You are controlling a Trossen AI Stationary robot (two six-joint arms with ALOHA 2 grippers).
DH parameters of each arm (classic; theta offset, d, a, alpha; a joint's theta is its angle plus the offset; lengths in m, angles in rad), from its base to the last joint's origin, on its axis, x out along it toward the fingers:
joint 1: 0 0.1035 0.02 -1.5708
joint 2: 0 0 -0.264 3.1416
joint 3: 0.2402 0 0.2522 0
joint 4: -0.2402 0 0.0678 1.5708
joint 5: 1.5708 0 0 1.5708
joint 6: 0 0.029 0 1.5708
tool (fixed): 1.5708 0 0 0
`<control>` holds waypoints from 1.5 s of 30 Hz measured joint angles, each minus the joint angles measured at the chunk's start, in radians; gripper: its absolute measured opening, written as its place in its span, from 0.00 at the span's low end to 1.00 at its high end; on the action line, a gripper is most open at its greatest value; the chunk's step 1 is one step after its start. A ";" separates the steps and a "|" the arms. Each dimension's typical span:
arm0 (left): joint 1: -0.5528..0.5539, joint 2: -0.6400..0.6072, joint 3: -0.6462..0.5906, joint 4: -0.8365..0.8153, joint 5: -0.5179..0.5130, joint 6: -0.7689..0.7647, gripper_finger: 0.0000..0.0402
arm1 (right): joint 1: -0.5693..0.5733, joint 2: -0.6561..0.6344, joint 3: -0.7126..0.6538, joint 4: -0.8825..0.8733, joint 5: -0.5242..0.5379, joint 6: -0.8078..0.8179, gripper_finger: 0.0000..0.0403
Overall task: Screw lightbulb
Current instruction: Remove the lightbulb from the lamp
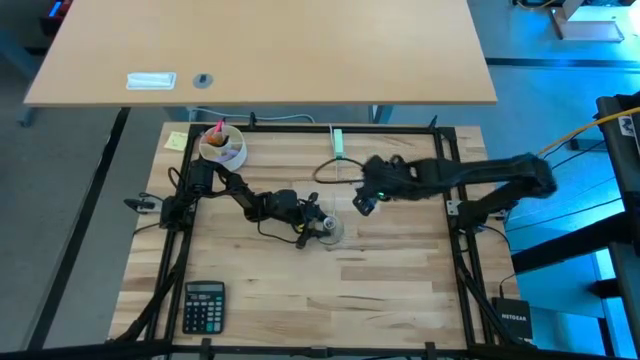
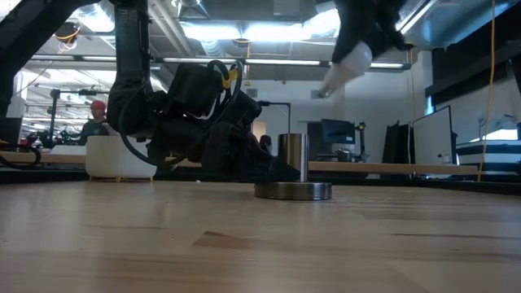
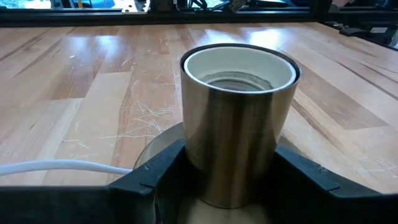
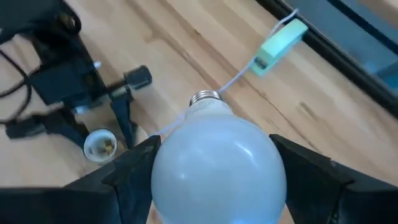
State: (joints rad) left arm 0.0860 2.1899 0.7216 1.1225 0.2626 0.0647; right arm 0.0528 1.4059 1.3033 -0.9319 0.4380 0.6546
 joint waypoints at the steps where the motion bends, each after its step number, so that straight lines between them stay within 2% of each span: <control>1: 0.000 0.000 0.000 0.000 0.000 0.000 0.48 | 0.000 -0.039 -0.082 0.092 0.011 0.010 0.71; 4: 0.000 0.000 0.000 0.000 0.000 0.000 0.48 | 0.000 -0.112 -0.302 0.354 0.044 -0.012 0.71; 10: -0.001 0.000 0.000 0.000 0.000 0.003 0.48 | 0.000 -0.115 -0.621 0.823 0.123 -0.088 0.71; 17: -0.001 0.000 0.000 0.002 0.000 -0.003 0.48 | 0.000 -0.111 -0.854 1.110 0.174 -0.114 0.71; 21: -0.001 0.000 0.000 0.002 0.000 -0.002 0.48 | 0.000 -0.060 -0.959 1.248 0.182 -0.114 0.71; 25: -0.001 0.000 0.000 0.001 0.000 -0.002 0.48 | 0.000 -0.002 -0.981 1.367 0.170 -0.147 0.71; 29: -0.001 0.000 0.000 0.000 0.000 -0.001 0.48 | 0.000 0.051 -0.981 1.388 0.162 -0.210 0.71; 34: 0.000 0.000 0.000 0.000 0.000 0.000 0.48 | -0.001 0.114 -0.980 1.437 0.158 -0.211 0.71; 40: 0.000 0.000 0.000 0.000 0.000 0.008 0.48 | -0.001 0.123 -0.980 1.441 0.138 -0.214 0.71; 45: 0.000 0.000 0.000 0.000 0.000 0.009 0.48 | -0.002 0.124 -0.965 1.426 0.083 -0.211 0.79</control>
State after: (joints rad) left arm 0.0860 2.1898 0.7212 1.1229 0.2623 0.0737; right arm 0.0513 1.5299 0.3383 0.4945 0.5214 0.4437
